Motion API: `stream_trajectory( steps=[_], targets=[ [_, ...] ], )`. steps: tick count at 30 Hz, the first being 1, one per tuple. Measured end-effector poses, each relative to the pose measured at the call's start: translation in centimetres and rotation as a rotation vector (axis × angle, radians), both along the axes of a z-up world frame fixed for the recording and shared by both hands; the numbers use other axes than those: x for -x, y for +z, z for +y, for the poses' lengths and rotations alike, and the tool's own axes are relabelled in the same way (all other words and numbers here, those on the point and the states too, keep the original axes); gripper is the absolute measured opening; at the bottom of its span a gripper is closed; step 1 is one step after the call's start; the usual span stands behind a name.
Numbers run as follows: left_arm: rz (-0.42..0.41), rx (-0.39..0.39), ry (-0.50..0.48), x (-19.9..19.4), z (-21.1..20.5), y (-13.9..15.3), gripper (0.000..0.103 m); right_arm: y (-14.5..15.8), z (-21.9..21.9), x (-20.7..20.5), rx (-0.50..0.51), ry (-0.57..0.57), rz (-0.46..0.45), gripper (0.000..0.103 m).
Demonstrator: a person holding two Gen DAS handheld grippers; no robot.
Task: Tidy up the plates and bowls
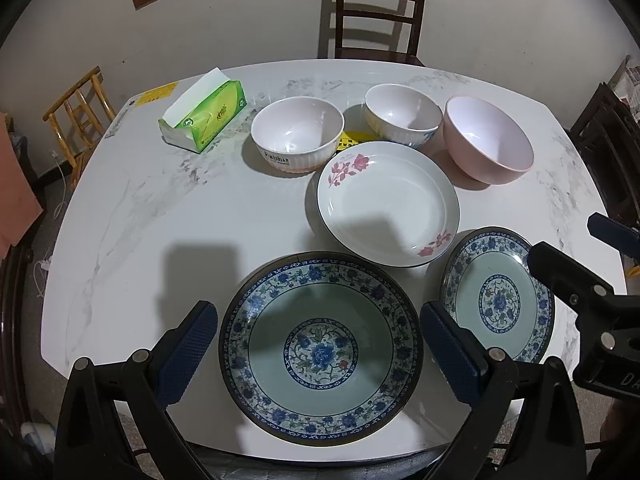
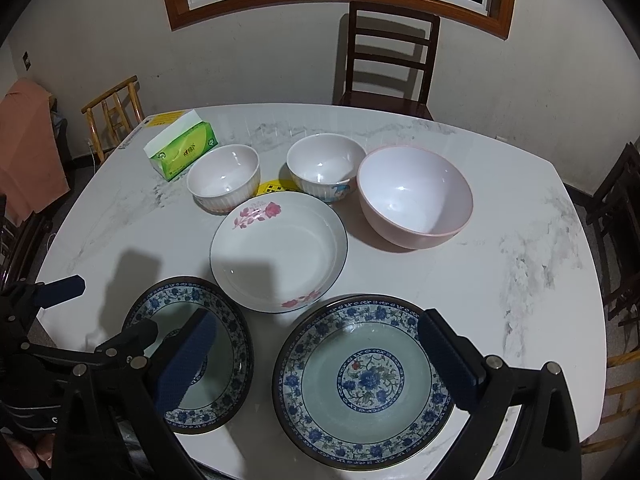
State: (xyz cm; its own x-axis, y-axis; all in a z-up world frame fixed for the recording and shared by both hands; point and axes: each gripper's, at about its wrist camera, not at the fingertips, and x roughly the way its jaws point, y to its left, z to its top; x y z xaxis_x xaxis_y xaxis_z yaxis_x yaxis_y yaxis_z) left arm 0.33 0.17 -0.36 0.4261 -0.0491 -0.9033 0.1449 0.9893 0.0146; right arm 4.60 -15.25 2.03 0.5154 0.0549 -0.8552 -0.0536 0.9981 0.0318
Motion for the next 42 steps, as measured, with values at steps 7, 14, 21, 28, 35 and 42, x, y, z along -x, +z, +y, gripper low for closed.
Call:
stream_trajectory(
  steps=[7, 14, 21, 28, 35, 42],
  targets=[
    [0.004, 0.002, -0.006, 0.04, 0.07, 0.03, 0.100, 0.18, -0.03, -0.06, -0.009, -0.003, 0.001, 0.103],
    [0.007, 0.001, -0.008, 0.02, 0.03, 0.04, 0.100, 0.20, -0.20, 0.04, -0.011, -0.004, 0.000, 0.103],
    [0.010, 0.001, -0.009, 0.02, -0.04, 0.02, 0.100, 0.17, -0.11, 0.10, -0.008, -0.004, -0.003, 0.103],
    [0.011, 0.002, -0.006, 0.09, 0.12, -0.19, 0.100, 0.10, -0.22, 0.16, -0.012, -0.006, -0.003, 0.103],
    [0.015, 0.002, -0.003, 0.15, 0.44, -0.41, 0.100, 0.09, -0.16, 0.26, -0.011, -0.003, -0.007, 0.103],
    [0.026, -0.001, -0.009, -0.09, 0.43, -0.51, 0.100, 0.14, -0.17, 0.39, -0.014, -0.004, -0.007, 0.103]
  ],
)
